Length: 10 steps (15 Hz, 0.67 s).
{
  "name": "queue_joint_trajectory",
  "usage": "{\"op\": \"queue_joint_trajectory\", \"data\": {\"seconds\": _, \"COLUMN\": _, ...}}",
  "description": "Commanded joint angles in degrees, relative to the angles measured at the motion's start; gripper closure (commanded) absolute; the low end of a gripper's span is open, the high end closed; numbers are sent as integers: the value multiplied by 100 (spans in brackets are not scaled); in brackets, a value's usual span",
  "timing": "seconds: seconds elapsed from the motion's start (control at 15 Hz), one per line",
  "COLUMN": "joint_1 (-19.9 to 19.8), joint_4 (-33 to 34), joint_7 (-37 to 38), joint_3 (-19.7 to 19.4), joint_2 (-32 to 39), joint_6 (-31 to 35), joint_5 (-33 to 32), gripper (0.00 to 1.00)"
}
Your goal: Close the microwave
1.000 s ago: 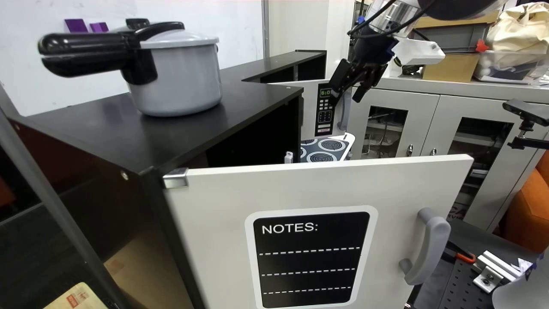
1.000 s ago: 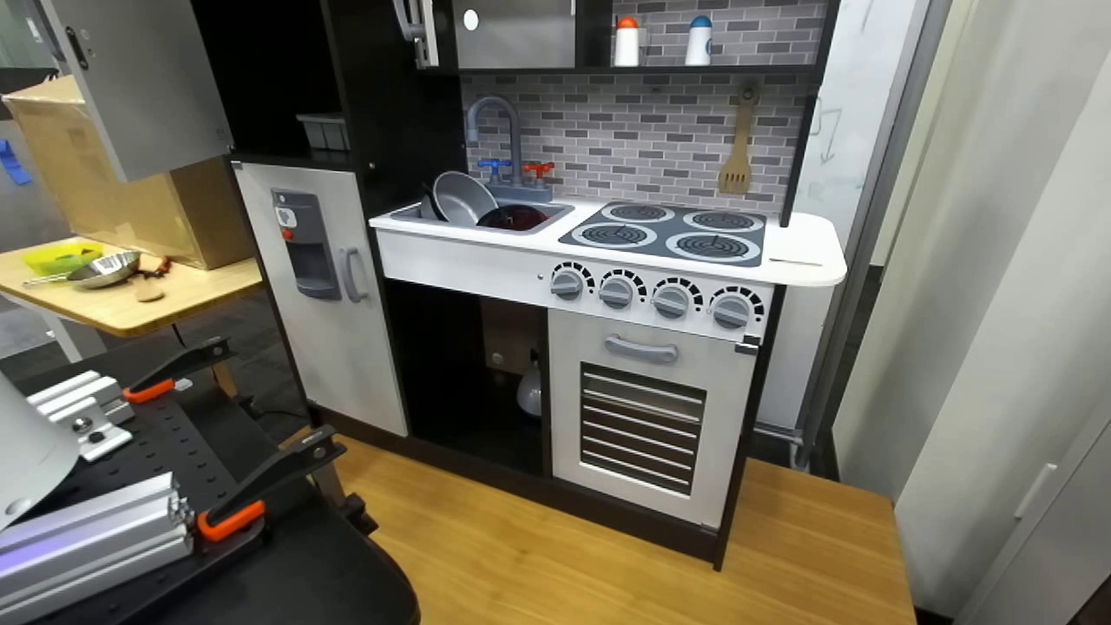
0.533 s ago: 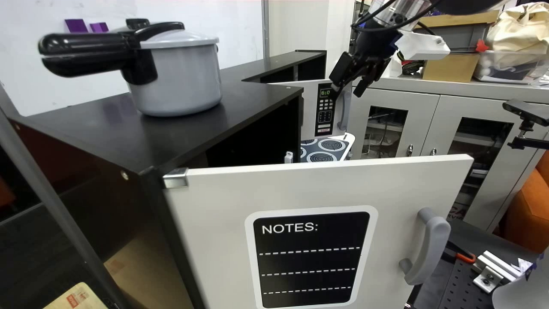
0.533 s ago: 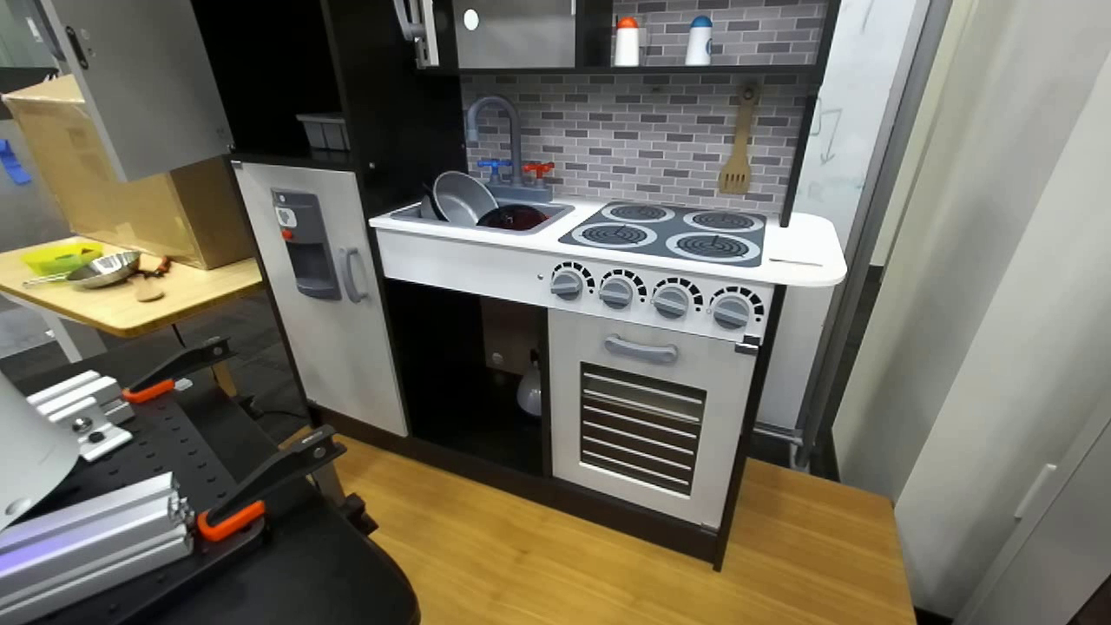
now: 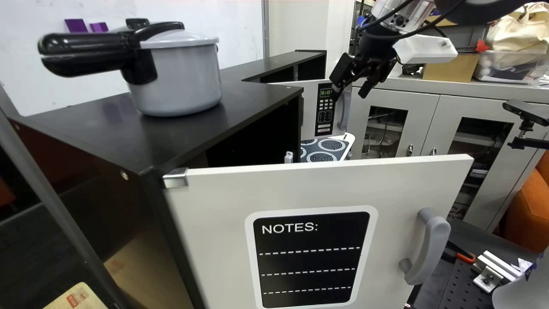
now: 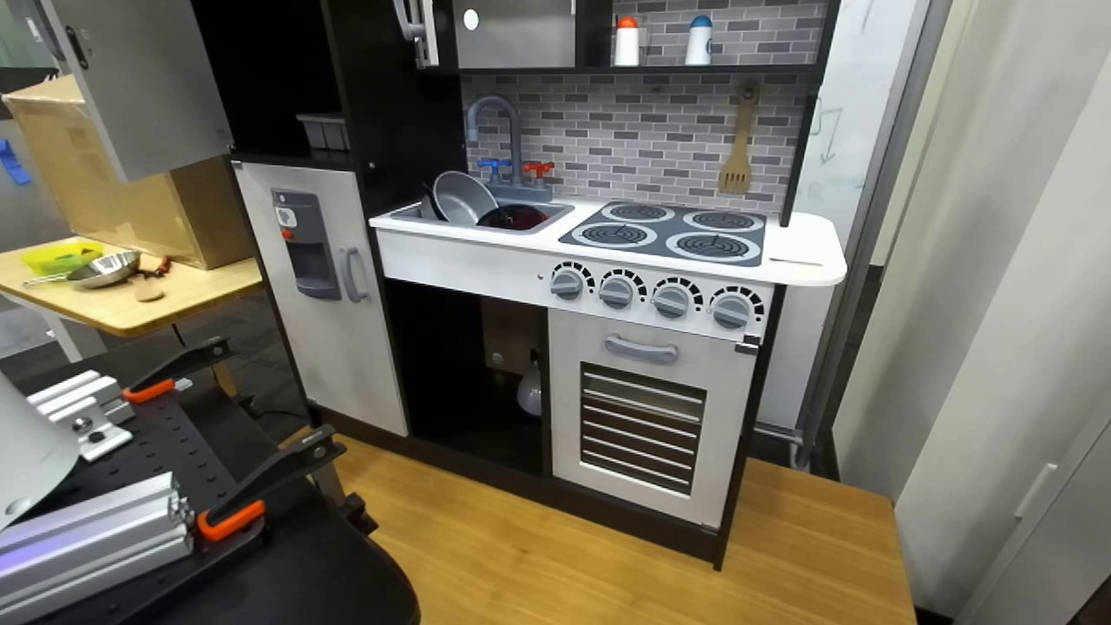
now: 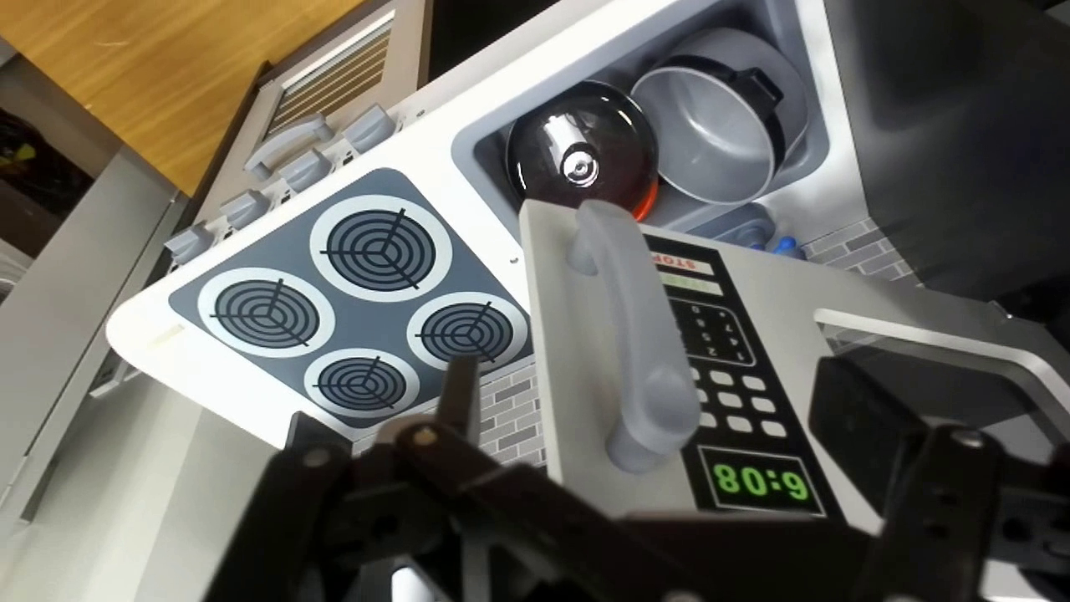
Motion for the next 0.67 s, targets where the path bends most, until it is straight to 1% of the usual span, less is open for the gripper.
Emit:
{"op": "queue_joint_trajectory", "data": {"seconds": 0.0, "joint_1": -426, "joint_4": -69, "joint_7": 663, "joint_3": 403, "joint_2": 23, "joint_6": 399, "joint_5": -280, "gripper": 0}}
{"op": "queue_joint_trajectory", "data": {"seconds": 0.13, "joint_1": -675, "joint_4": -86, "joint_7": 1131, "joint_3": 651, "joint_2": 41, "joint_6": 631, "joint_5": -509, "gripper": 0}}
{"op": "queue_joint_trajectory", "data": {"seconds": 0.33, "joint_1": -887, "joint_4": -110, "joint_7": 1627, "joint_3": 940, "joint_2": -53, "joint_6": 635, "joint_5": -743, "gripper": 0}}
{"op": "queue_joint_trajectory", "data": {"seconds": 0.6, "joint_1": -776, "joint_4": -104, "joint_7": 1811, "joint_3": 1020, "joint_2": -150, "joint_6": 324, "joint_5": -813, "gripper": 0}}
